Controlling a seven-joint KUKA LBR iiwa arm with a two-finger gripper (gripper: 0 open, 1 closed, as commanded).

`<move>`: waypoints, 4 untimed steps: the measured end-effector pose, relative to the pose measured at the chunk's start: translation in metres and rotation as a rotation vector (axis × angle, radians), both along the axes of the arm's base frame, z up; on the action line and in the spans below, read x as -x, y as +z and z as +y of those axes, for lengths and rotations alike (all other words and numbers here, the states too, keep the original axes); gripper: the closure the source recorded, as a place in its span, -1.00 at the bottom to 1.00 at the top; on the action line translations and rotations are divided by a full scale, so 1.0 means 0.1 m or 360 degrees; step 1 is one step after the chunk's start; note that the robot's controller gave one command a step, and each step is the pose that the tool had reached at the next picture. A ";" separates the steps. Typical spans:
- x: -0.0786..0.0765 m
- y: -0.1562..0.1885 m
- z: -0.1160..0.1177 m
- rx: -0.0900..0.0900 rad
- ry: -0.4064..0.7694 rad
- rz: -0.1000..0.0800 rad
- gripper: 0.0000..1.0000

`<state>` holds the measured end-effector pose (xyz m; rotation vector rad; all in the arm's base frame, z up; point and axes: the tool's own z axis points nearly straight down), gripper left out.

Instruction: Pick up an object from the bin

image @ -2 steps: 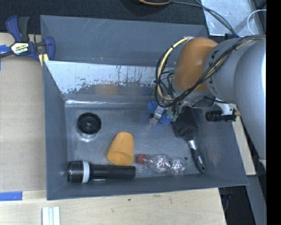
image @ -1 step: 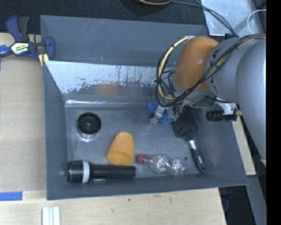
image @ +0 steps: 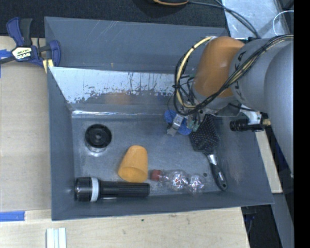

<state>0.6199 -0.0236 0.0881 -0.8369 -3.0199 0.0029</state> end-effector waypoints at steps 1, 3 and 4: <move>-0.01 0.15 0.00 0.0000 0.0001 -0.0006 1.00; 0.00 0.42 -0.01 0.0000 0.0003 -0.0001 1.00; -0.01 0.59 -0.01 0.0000 0.0004 -0.0010 1.00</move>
Offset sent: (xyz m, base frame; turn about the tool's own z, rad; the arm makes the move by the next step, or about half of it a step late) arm 0.0000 0.0001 0.0480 0.0000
